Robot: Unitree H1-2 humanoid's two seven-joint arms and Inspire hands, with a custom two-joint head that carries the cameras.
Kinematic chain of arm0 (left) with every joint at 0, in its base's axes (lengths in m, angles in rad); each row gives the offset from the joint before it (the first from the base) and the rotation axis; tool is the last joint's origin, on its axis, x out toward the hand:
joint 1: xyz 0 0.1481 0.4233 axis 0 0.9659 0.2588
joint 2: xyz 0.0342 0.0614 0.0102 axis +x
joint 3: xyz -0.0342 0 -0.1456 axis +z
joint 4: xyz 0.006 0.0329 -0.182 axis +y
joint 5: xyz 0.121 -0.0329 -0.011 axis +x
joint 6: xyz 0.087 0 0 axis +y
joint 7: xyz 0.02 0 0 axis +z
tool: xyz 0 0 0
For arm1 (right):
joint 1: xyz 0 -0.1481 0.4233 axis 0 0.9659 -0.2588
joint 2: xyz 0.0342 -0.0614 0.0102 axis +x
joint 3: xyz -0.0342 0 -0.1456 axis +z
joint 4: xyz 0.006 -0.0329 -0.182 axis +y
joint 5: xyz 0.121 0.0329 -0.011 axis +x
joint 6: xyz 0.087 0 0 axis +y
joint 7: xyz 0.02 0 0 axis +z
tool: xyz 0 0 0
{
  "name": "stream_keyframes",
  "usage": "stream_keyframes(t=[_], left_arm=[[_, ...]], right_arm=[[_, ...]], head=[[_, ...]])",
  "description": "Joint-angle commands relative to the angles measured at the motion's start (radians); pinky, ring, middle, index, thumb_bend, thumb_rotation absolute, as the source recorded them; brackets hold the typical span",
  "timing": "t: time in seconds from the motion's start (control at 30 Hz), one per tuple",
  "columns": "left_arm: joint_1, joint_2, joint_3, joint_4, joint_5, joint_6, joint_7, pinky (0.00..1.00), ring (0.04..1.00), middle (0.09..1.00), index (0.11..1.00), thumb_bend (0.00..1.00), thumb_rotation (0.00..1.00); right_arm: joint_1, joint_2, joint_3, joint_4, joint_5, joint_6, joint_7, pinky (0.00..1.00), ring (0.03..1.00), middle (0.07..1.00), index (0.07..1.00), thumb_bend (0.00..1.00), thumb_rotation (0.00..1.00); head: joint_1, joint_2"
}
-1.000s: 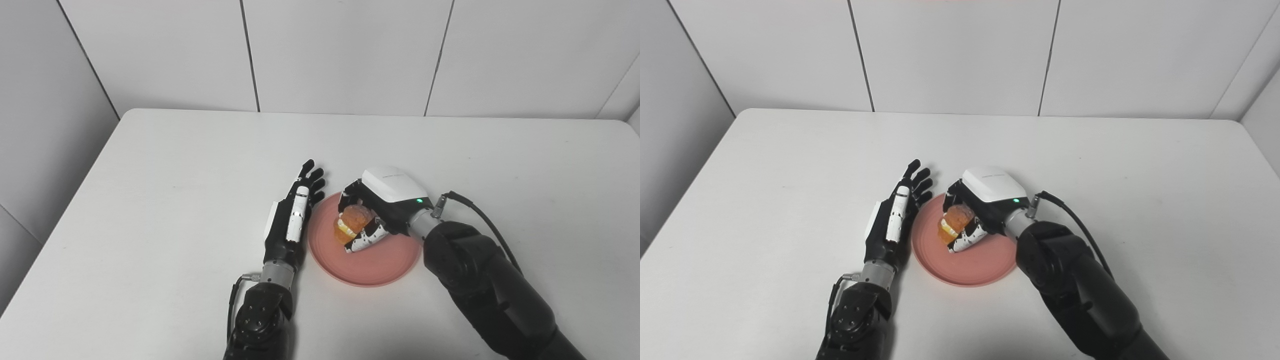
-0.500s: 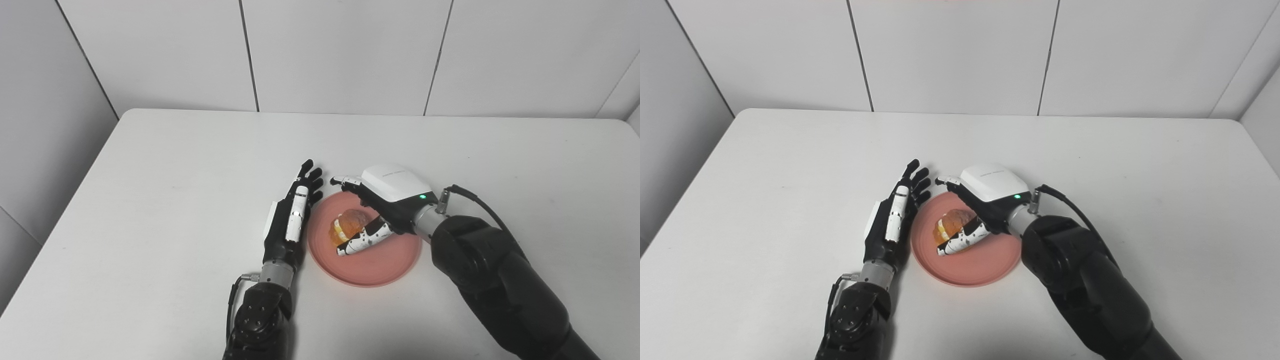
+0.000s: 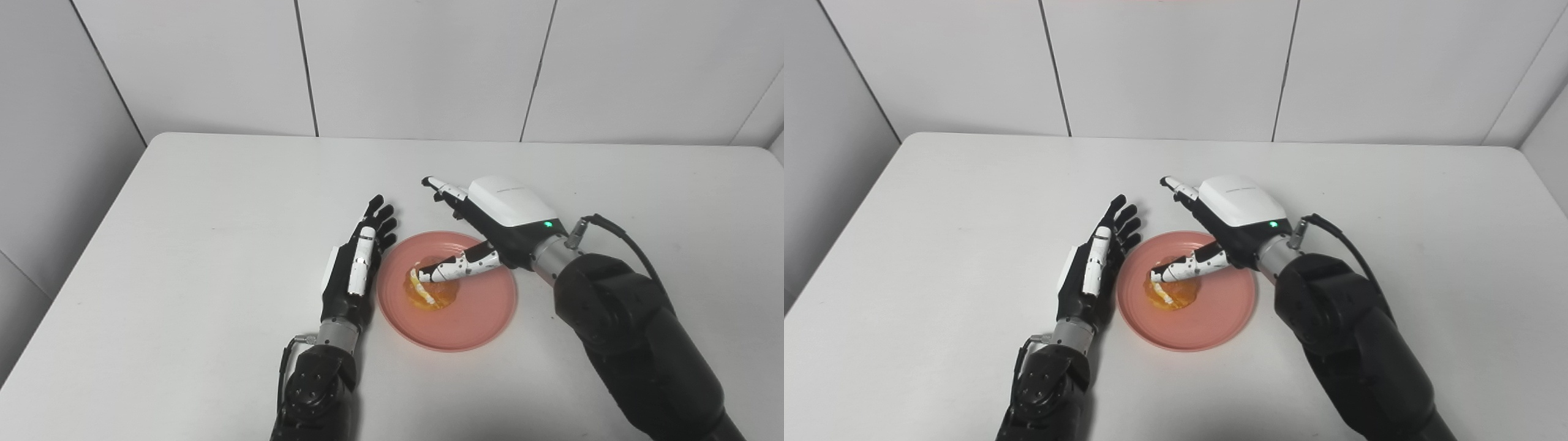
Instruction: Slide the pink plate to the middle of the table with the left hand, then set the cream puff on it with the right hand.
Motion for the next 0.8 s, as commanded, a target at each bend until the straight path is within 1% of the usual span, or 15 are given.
stream_keyframes(t=[0.0,0.03,0.1,0.17,0.2,0.23,0.27,0.37,0.5,0.57,0.63,0.7,0.73,0.77], left_arm=[[0.032,0.014,0.007,0.036,-0.001,0.045,0.005,0.92,0.921,0.93,0.927,0.37,1.0],[0.032,0.016,0.009,0.036,-0.004,0.047,0.005,0.92,0.922,0.931,0.927,0.37,1.0],[0.034,0.018,0.012,0.035,-0.009,0.047,0.003,0.92,0.923,0.931,0.927,0.37,1.0],[0.035,0.021,0.015,0.035,-0.013,0.046,0.002,0.92,0.922,0.93,0.925,0.36,1.0],[0.037,0.023,0.016,0.032,-0.016,0.048,0.002,0.92,0.92,0.928,0.925,0.36,1.0],[0.038,0.023,0.016,0.03,-0.018,0.05,0.003,0.92,0.919,0.927,0.924,0.37,1.0],[0.038,0.025,0.018,0.028,-0.021,0.052,0.002,0.92,0.919,0.927,0.924,0.37,1.0],[0.045,0.031,0.023,0.019,-0.031,0.056,-0.002,0.92,0.916,0.924,0.922,0.37,1.0],[0.059,0.041,0.025,-0.003,-0.044,0.071,-0.008,0.92,0.917,0.925,0.923,0.38,1.0],[0.066,0.047,0.025,-0.016,-0.042,0.075,-0.008,0.91,0.915,0.925,0.923,0.38,1.0],[0.074,0.055,0.026,-0.027,-0.039,0.074,-0.01,0.91,0.912,0.922,0.921,0.37,1.0],[0.084,0.064,0.025,-0.037,-0.036,0.072,-0.014,0.91,0.913,0.924,0.923,0.37,1.0],[0.091,0.067,0.023,-0.043,-0.035,0.067,-0.016,0.91,0.913,0.925,0.925,0.38,1.0],[0.098,0.07,0.023,-0.049,-0.036,0.065,-0.018,0.91,0.913,0.926,0.925,0.38,1.0]], right_arm=[[0.0,-0.002,-0.058,-0.031,0.052,-0.022,-0.066,0.65,0.807,0.91,0.984,0.9,0.72],[0.016,0.003,-0.081,-0.031,0.073,-0.022,-0.086,0.66,0.814,0.913,0.984,0.9,0.72],[0.056,0.015,-0.127,-0.027,0.121,-0.028,-0.136,0.73,0.869,0.948,0.996,0.89,0.76],[0.101,0.039,-0.174,-0.021,0.178,-0.034,-0.191,0.78,0.912,0.979,1.0,0.86,0.84],[0.13,0.053,-0.199,-0.018,0.21,-0.034,-0.22,0.81,0.932,0.994,1.0,0.83,0.93],[0.148,0.061,-0.214,-0.016,0.23,-0.034,-0.239,0.82,0.938,0.997,1.0,0.82,0.96],[0.163,0.069,-0.223,-0.015,0.244,-0.03,-0.254,0.82,0.941,0.998,1.0,0.82,0.98],[0.222,0.101,-0.256,-0.015,0.292,-0.028,-0.309,0.86,0.96,1.0,1.0,0.79,1.0],[0.297,0.144,-0.301,0.003,0.377,-0.063,-0.392,0.91,0.979,1.0,1.0,0.78,1.0],[0.327,0.172,-0.329,0.019,0.451,-0.082,-0.424,0.91,0.967,0.999,1.0,0.78,1.0],[0.351,0.199,-0.352,0.034,0.529,-0.091,-0.435,0.89,0.961,1.0,1.0,0.77,1.0],[0.367,0.217,-0.365,0.043,0.593,-0.086,-0.436,0.93,0.98,1.0,1.0,0.78,1.0],[0.377,0.226,-0.374,0.05,0.633,-0.084,-0.433,0.97,0.993,1.0,1.0,0.8,1.0],[0.385,0.233,-0.381,0.055,0.665,-0.079,-0.433,0.98,0.994,1.0,1.0,0.81,1.0]], head=[[-0.004,0.001],[-0.006,0.0],[-0.01,0.0],[-0.013,-0.001],[-0.015,-0.002],[-0.015,-0.002],[-0.016,-0.004],[-0.016,-0.005],[-0.018,-0.002],[-0.017,0.0],[-0.017,0.002],[-0.017,0.004],[-0.017,0.005],[-0.015,0.006]])
